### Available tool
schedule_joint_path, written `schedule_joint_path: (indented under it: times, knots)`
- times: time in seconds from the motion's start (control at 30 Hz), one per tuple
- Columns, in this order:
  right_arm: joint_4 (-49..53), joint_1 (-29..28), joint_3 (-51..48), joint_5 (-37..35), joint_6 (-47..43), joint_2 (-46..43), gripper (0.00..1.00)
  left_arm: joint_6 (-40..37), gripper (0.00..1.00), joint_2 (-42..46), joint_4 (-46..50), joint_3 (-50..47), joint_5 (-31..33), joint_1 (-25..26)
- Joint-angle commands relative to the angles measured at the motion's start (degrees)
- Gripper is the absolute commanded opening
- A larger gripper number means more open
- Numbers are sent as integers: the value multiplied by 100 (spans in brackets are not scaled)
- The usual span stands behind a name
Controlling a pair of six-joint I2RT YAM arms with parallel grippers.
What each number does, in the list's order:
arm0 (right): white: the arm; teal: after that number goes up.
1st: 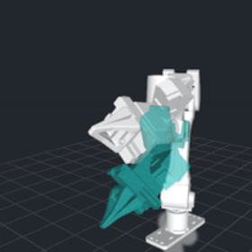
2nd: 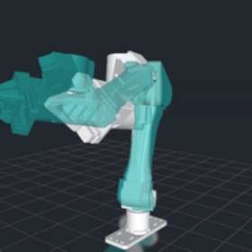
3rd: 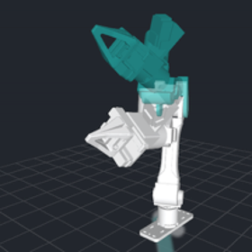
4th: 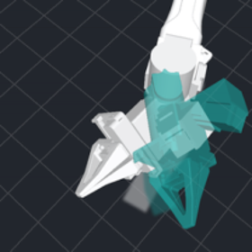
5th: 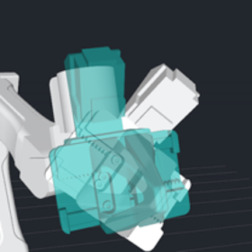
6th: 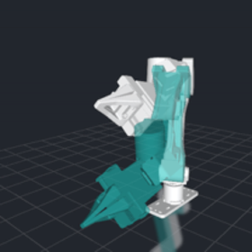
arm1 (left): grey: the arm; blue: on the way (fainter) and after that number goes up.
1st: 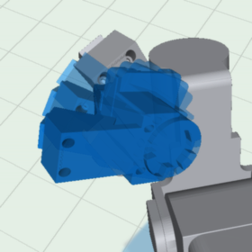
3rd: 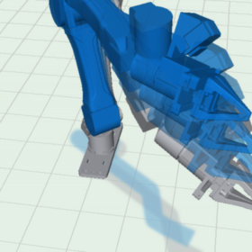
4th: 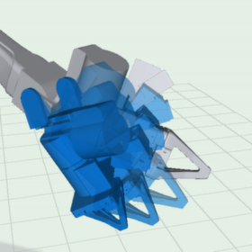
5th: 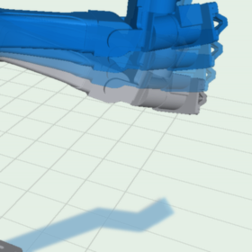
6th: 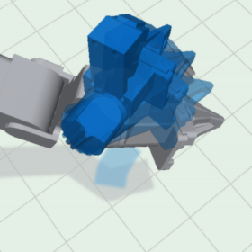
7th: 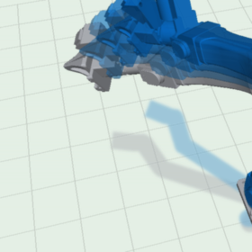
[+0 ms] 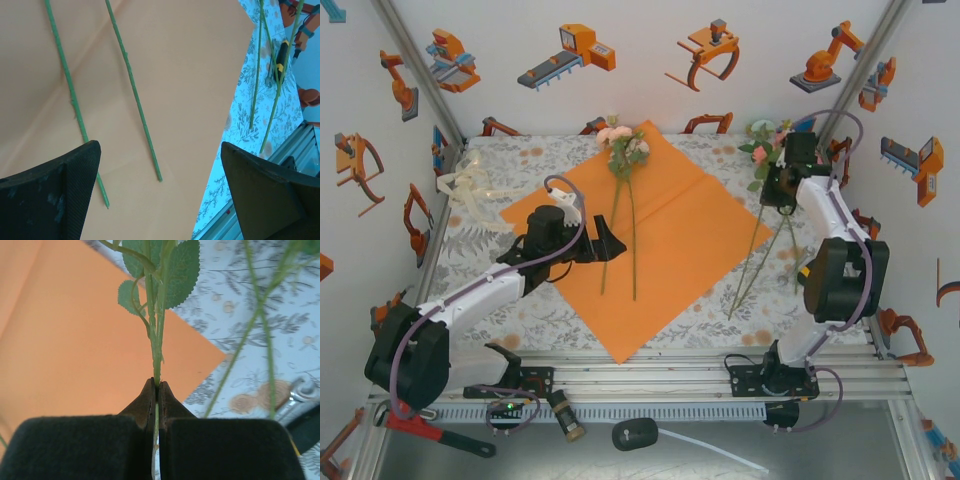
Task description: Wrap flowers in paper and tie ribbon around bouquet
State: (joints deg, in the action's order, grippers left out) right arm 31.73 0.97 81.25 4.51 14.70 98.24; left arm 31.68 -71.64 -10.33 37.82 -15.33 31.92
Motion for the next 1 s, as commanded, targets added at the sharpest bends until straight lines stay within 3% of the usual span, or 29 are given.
schedule_joint_path:
  times: [0.0, 0.33, 0.6, 0.97]
  knots:
    - [-38, -427, 475, 182, 221, -108, 0, -37, 97, -26, -82, 202, 35, 42]
    - [-299, -1728, 1372, 629, 919, 660, 0, -83, 97, 35, -67, 148, 97, 60]
    - [-134, -2392, 2867, 885, 1002, 2219, 0, -231, 97, 313, 145, 118, 288, 69]
    - [543, -2446, 6645, 1054, 1327, 5039, 0, -207, 97, 542, 283, 66, 486, 93]
